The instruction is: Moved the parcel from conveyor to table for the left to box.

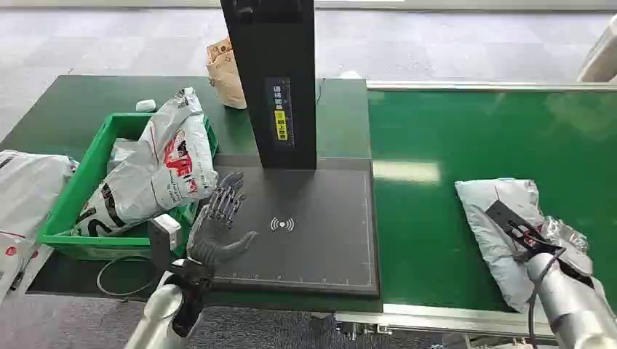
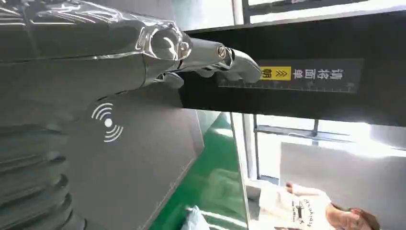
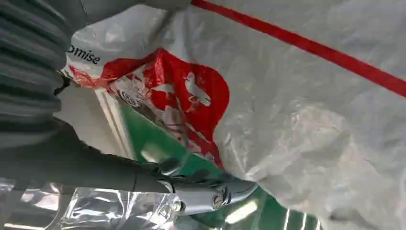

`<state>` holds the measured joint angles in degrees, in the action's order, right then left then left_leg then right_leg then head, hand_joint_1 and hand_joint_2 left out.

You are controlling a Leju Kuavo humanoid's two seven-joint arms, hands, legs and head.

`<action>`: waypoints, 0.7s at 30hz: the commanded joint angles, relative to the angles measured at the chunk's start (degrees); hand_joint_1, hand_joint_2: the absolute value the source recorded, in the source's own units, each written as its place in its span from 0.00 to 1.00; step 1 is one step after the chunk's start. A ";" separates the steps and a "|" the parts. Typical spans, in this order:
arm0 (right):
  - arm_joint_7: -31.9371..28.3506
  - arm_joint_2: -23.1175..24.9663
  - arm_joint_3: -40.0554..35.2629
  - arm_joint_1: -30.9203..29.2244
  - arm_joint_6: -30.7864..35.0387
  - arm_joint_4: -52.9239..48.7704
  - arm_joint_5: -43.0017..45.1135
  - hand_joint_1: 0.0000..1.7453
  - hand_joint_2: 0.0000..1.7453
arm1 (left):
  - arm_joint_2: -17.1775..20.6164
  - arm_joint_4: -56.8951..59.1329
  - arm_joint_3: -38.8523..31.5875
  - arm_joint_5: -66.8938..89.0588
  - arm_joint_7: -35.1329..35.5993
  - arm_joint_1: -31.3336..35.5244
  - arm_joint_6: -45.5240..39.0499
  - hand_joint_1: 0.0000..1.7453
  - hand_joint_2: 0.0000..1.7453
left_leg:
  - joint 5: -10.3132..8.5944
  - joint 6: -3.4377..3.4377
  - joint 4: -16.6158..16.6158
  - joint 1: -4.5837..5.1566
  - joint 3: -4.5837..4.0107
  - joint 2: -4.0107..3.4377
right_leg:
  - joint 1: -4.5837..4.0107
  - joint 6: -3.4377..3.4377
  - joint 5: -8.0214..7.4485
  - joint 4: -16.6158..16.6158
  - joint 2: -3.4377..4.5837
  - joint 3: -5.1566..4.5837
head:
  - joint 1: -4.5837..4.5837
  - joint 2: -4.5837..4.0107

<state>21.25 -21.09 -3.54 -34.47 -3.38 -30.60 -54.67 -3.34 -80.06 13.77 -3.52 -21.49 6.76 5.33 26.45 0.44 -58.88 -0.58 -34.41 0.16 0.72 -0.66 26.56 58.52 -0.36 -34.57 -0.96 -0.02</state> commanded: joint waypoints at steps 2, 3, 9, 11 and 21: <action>-7.42 2.58 6.39 2.02 -5.44 8.84 4.29 1.00 1.00 | -0.30 4.21 -0.88 0.40 0.46 3.16 0.44 0.00 1.00 | -0.06 -0.01 0.23 -0.09 0.30 0.19 | -0.09 0.00 -0.03 -0.32 -0.19 0.43 | 0.00 0.00; -7.46 2.76 6.45 2.02 -5.19 8.84 4.27 1.00 1.00 | -0.26 4.03 -0.94 0.45 0.44 2.97 0.48 0.00 1.00 | -0.03 -0.01 0.15 -0.10 0.26 0.10 | -0.10 0.00 -0.03 -0.24 -0.10 0.37 | -0.02 0.00; -7.54 3.27 7.48 2.05 -4.10 7.12 4.81 1.00 1.00 | -0.18 3.53 -0.90 0.81 0.57 2.94 0.92 0.00 1.00 | -0.06 -0.01 0.23 -0.10 0.36 0.05 | -0.11 0.00 -0.07 -0.33 -0.07 0.51 | -0.02 0.00; -7.63 3.07 7.97 2.72 -3.63 5.56 4.99 1.00 1.00 | -0.12 3.78 -0.96 0.83 0.57 2.94 0.91 0.00 1.00 | -0.06 -0.01 0.24 -0.09 0.37 0.07 | -0.10 0.01 -0.05 -0.33 -0.11 0.54 | -0.02 0.00; -9.44 5.70 14.38 4.18 12.42 -5.32 6.23 1.00 1.00 | -0.58 0.98 -1.85 1.05 0.88 0.79 0.45 0.00 1.00 | 0.01 -0.01 0.11 -0.05 0.30 -0.06 | -0.05 0.02 -0.02 -0.16 0.04 0.38 | -0.02 0.00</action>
<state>13.36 -19.93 3.24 -32.75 -4.20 -28.07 -49.22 -3.69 -79.82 13.75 -2.69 -21.31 7.91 6.03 26.45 0.43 -58.90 -0.61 -34.30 0.23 0.70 -0.62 26.59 58.52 -0.45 -34.34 -0.98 -0.02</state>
